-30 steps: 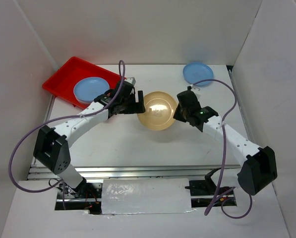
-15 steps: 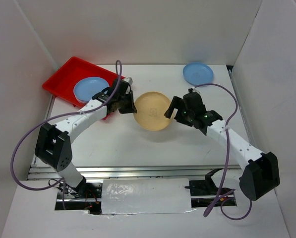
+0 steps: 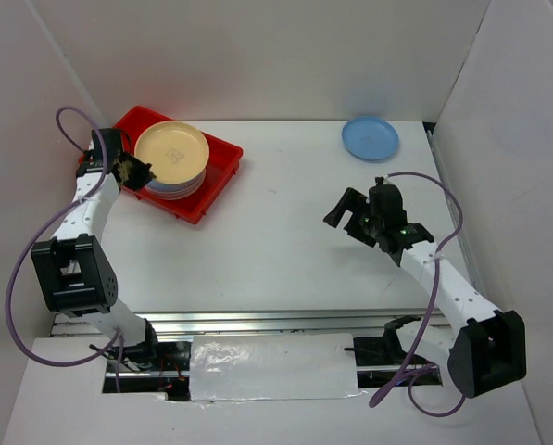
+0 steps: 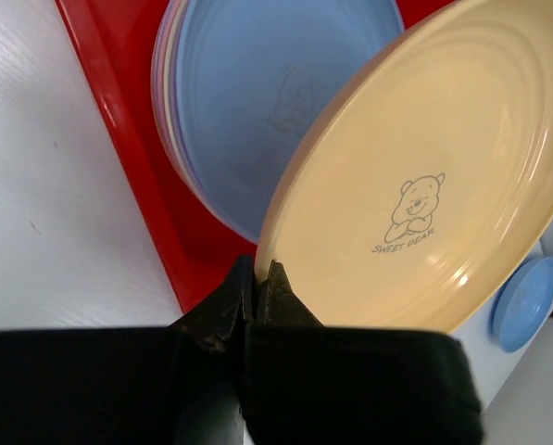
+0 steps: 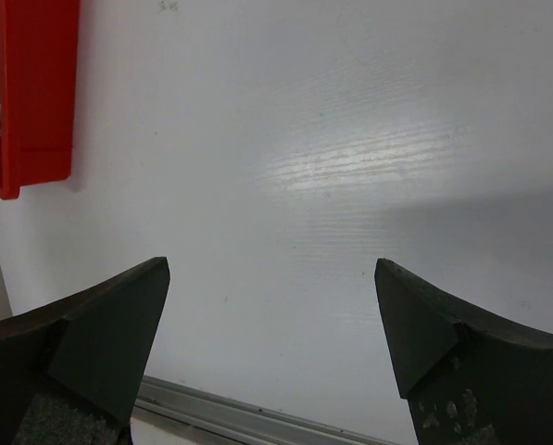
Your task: Place the plates into the plastic bin on the countertop
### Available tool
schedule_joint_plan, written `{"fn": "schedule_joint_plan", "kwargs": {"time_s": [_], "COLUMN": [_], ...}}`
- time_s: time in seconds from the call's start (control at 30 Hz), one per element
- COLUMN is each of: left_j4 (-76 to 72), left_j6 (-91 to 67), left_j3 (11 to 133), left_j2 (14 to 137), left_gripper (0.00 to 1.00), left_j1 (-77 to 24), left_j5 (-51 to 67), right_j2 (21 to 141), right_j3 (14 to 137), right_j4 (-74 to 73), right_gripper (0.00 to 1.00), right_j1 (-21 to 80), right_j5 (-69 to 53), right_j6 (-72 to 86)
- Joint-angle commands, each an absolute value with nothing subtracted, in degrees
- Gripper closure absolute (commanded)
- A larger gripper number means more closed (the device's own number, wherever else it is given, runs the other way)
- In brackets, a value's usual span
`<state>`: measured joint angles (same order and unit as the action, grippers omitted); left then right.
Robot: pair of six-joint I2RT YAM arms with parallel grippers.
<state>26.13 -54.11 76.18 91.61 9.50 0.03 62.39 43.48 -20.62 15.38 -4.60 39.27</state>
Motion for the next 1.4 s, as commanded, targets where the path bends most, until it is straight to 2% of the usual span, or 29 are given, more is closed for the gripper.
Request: {"fn": "schedule_joint_plan", "kwargs": {"time_s": [0.0, 0.3, 0.33, 0.4, 0.43, 0.47, 0.57, 0.67, 0.8, 0.87, 0.97, 1.1, 1.17, 1.27, 1.37], "left_j4": [28.6, 30.9, 31.5, 31.6, 31.8, 31.6, 28.7, 29.2, 25.3, 24.1, 26.3, 31.2, 30.3, 31.2, 32.3], "left_j6": [-56.5, -55.5, -55.3, -54.2, -53.4, -53.0, -51.5, -49.5, -47.6, -45.0, -39.5, -34.5, -33.4, -31.6, -31.0], "left_j3": [81.2, 88.5, 89.3, 91.1, 91.2, 91.2, 87.0, 80.4, 61.8, 56.9, 54.3, 55.6, 53.9, 53.3, 52.7], "left_j2": [94.8, 101.3, 102.5, 103.2, 102.9, 102.3, 94.1, 81.7, 67.3, 60.7, 57.3, 56.7, 54.9, 53.2, 51.4], "left_gripper": [1.0, 1.0, 0.94, 0.61, 0.21, 0.01, 0.01, 0.01, 0.01, 0.01, 0.01, 0.01, 0.01, 0.01, 0.01], "left_j1": [10.9, 12.7, 12.7, 12.4, 12.4, 12.1, 11.3, 9.0, 6.9, 3.8, -3.2, -11.2, -13.4, -16.6, -19.1], "left_j5": [0.8, -2.3, -1.9, -0.6, 1.2, 2.4, 6.7, 3.2, 6.3, 9.0, 9.8, 10.4, 10.4, 9.6, 8.2], "right_j2": [62.7, 62.5, 62.5, 62.4, 62.4, 62.4, 63.4, 66.1, 72.9, 79.3, 89.1, 102.4, 105.0, 109.7, 114.6], "right_j3": [43.4, 43.6, 43.7, 43.7, 43.7, 43.7, 43.6, 44.3, 47.8, 52.6, 58.2, 62.0, 62.8, 64.2, 70.0], "right_j4": [-17.7, -18.4, -18.4, -18.1, -18.0, -17.7, -16.6, -14.8, -10.5, -10.3, -7.7, -0.3, 5.1, 9.9, 6.8], "right_gripper": [0.0, 0.0, 0.0, 0.0, 0.0, 0.0, 0.0, 0.0, 0.0, 0.0, 0.0, 0.02, 0.02, 0.02, 0.02], "right_j1": [14.9, 14.8, 14.8, 15.1, 15.3, 15.4, 15.4, 14.7, 10.9, 7.7, 2.4, -2.5, -3.7, -6.1, -7.4], "right_j5": [-6.2, -6.1, -6.2, -6.5, -6.3, -6.2, -6.2, -6.3, -7.5, -2.7, 2.6, 3.7, 6.6, 3.4, 2.0], "right_j6": [37.9, 37.0, 37.2, 37.2, 37.2, 37.2, 37.3, 37.7, 40.0, 44.0, 51.3, 59.8, 60.9, 66.1, 70.7]}}
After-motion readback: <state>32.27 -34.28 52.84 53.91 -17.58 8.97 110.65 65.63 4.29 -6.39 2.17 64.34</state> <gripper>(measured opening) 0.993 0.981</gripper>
